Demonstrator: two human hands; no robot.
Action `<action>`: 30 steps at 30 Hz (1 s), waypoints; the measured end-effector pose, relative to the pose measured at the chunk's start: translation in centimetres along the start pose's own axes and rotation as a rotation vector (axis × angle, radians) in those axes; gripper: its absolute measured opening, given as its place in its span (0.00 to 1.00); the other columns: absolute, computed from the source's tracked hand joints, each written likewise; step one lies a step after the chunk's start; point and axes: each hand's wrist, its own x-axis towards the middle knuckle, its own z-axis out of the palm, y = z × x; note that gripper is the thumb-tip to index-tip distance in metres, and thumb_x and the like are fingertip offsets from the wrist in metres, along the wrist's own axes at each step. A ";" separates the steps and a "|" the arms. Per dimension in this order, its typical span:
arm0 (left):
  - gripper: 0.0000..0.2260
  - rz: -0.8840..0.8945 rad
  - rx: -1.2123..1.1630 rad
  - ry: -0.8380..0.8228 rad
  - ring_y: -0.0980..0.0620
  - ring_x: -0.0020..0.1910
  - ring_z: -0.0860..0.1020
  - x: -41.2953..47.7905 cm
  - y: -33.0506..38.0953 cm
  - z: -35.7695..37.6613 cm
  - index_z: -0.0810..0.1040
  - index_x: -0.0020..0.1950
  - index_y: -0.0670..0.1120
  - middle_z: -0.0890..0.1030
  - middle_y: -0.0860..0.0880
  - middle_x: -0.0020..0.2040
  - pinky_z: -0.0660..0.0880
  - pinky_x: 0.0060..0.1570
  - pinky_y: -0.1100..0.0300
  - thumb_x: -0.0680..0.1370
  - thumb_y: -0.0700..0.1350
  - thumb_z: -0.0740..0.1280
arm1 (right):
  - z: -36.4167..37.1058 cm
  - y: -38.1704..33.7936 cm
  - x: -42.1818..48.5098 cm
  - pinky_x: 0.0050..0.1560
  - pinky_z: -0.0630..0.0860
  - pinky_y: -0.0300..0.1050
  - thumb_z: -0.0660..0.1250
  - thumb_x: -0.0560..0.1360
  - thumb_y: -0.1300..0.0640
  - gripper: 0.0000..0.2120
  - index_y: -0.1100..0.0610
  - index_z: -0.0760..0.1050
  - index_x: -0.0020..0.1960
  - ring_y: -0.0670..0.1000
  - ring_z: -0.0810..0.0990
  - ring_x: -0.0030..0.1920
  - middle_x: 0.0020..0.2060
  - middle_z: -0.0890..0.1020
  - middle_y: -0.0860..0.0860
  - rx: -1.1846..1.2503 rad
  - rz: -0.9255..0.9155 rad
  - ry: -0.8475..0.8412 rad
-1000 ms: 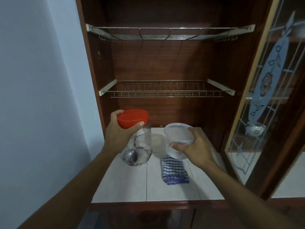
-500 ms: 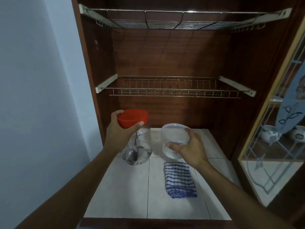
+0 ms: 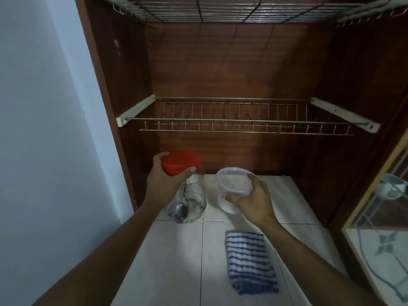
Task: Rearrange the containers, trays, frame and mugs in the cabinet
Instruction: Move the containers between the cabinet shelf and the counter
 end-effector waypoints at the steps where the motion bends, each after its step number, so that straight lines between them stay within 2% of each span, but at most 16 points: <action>1: 0.37 -0.002 0.002 -0.005 0.50 0.59 0.72 0.6 -0.4 0.1 0.62 0.70 0.54 0.69 0.52 0.64 0.74 0.54 0.58 0.66 0.57 0.76 | 0.3 0.0 0.3 0.63 0.72 0.45 0.80 0.61 0.44 0.44 0.51 0.66 0.72 0.51 0.72 0.64 0.65 0.70 0.48 -0.004 0.007 0.003; 9: 0.41 -0.028 0.007 -0.029 0.49 0.59 0.72 4.6 -3.5 0.9 0.62 0.69 0.56 0.68 0.54 0.63 0.76 0.55 0.54 0.60 0.63 0.74 | 3.2 1.2 2.8 0.64 0.70 0.44 0.81 0.62 0.46 0.46 0.53 0.64 0.74 0.52 0.70 0.66 0.67 0.69 0.51 -0.028 0.065 0.030; 12: 0.40 -0.042 -0.002 -0.027 0.51 0.58 0.71 5.7 -4.6 1.4 0.62 0.68 0.56 0.67 0.55 0.62 0.73 0.49 0.61 0.60 0.61 0.75 | 4.2 1.6 3.4 0.65 0.72 0.48 0.81 0.61 0.43 0.47 0.52 0.64 0.73 0.52 0.71 0.66 0.67 0.69 0.49 -0.043 0.083 0.023; 15: 0.38 -0.042 0.000 0.001 0.51 0.58 0.71 6.8 -5.6 1.9 0.63 0.67 0.56 0.68 0.55 0.61 0.71 0.50 0.60 0.63 0.57 0.78 | 5.2 2.1 4.4 0.62 0.77 0.52 0.80 0.58 0.38 0.47 0.49 0.66 0.71 0.52 0.73 0.63 0.65 0.72 0.49 -0.047 0.079 0.014; 18: 0.38 -0.067 -0.007 0.028 0.52 0.58 0.71 7.6 -6.6 2.6 0.63 0.69 0.55 0.68 0.55 0.62 0.71 0.51 0.60 0.64 0.55 0.78 | 5.8 2.8 5.4 0.61 0.77 0.51 0.81 0.59 0.41 0.45 0.50 0.66 0.70 0.53 0.74 0.62 0.64 0.73 0.50 -0.071 0.087 0.019; 21: 0.38 -0.060 -0.006 0.031 0.52 0.58 0.71 8.3 -7.3 3.0 0.63 0.69 0.54 0.68 0.55 0.62 0.70 0.47 0.63 0.65 0.53 0.79 | 6.4 3.2 6.1 0.61 0.77 0.50 0.81 0.59 0.41 0.46 0.50 0.65 0.71 0.53 0.73 0.63 0.65 0.72 0.50 -0.093 0.089 0.015; 25: 0.39 -0.067 0.008 0.032 0.50 0.59 0.71 9.3 -8.3 3.5 0.63 0.69 0.55 0.68 0.54 0.63 0.74 0.51 0.58 0.64 0.53 0.79 | 7.0 4.2 7.2 0.61 0.78 0.54 0.79 0.58 0.36 0.48 0.48 0.64 0.71 0.53 0.74 0.63 0.66 0.72 0.49 -0.093 0.080 0.012; 27: 0.40 -0.078 0.014 0.040 0.49 0.60 0.72 9.7 -8.8 3.7 0.63 0.69 0.56 0.69 0.54 0.64 0.76 0.54 0.55 0.63 0.55 0.79 | 7.3 4.4 7.6 0.62 0.77 0.53 0.80 0.59 0.38 0.47 0.49 0.64 0.72 0.53 0.73 0.64 0.66 0.72 0.50 -0.102 0.073 0.018; 30: 0.39 -0.074 0.002 0.048 0.49 0.60 0.72 10.1 -9.2 4.0 0.63 0.69 0.55 0.69 0.53 0.64 0.75 0.53 0.56 0.63 0.53 0.80 | 7.6 4.5 8.2 0.62 0.77 0.52 0.81 0.60 0.41 0.47 0.51 0.64 0.72 0.53 0.72 0.64 0.67 0.71 0.51 -0.103 0.079 0.012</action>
